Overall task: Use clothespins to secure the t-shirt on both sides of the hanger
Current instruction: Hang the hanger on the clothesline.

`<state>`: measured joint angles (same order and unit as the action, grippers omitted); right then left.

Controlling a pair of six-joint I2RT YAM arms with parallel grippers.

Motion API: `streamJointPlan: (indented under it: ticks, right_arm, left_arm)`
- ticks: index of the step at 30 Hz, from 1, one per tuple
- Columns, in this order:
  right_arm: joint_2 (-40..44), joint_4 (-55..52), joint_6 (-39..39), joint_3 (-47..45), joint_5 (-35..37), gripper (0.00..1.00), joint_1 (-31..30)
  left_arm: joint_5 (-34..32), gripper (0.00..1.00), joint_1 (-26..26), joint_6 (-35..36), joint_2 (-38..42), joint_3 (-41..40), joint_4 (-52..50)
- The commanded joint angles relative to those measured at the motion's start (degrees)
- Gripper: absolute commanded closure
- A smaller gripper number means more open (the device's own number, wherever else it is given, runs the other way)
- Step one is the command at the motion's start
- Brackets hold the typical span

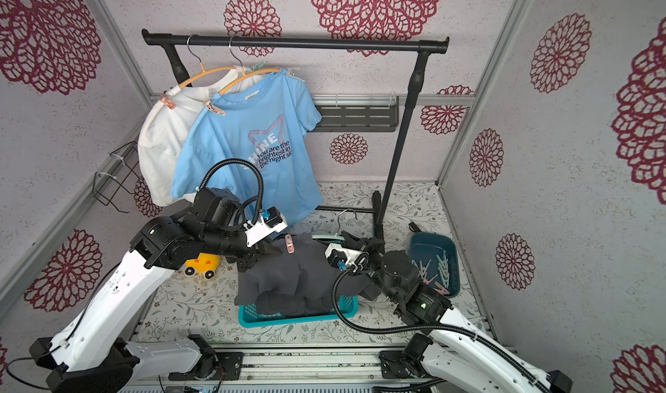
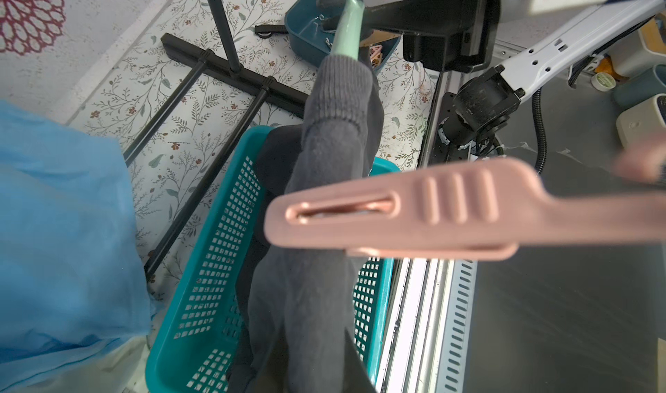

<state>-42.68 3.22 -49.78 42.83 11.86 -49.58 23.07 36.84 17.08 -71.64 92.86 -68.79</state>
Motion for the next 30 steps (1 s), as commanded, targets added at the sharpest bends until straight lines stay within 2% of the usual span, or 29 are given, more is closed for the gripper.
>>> streamJointPlan:
  ticks: [1, 3, 6, 9, 14, 20, 25, 30]
  right_arm:
    - [1.70, 8.28, 0.67, 1.57, -0.43, 0.97, -0.06]
    - [2.05, 8.46, 1.69, 1.55, -0.84, 0.89, -0.03]
    - [2.41, 7.38, 3.81, 2.37, -2.16, 0.63, -0.06]
    - [3.14, 4.70, 6.42, 3.55, -3.15, 0.50, -0.08]
    - [5.63, 5.21, 8.67, 2.55, -2.54, 0.45, -0.07]
    - [7.97, 5.67, 16.05, 3.87, -2.03, 0.41, -0.06]
    - [10.15, 10.06, 27.75, 5.41, -0.64, 0.32, -0.07]
    - [11.56, 8.23, 37.73, 10.31, -4.11, 0.28, -0.03]
  left_arm:
    - [-2.04, 0.99, -0.50, -3.84, 2.26, -0.63, 4.78]
    - [-3.60, 1.00, -0.50, -5.52, 3.56, -1.72, 6.54]
    - [-4.41, 1.00, -0.46, -6.32, 5.13, -3.17, 8.12]
    - [-5.07, 1.00, -0.51, -6.73, 5.83, -3.48, 8.72]
    - [-7.60, 1.00, -0.51, -8.73, 7.23, -4.27, 11.53]
    - [-12.81, 1.00, -0.45, -13.41, 9.52, -1.79, 13.38]
    - [-15.00, 1.00, -0.49, -15.23, 11.71, 1.57, 14.76]
    - [-19.03, 1.00, -0.50, -18.41, 11.55, 7.14, 15.45]
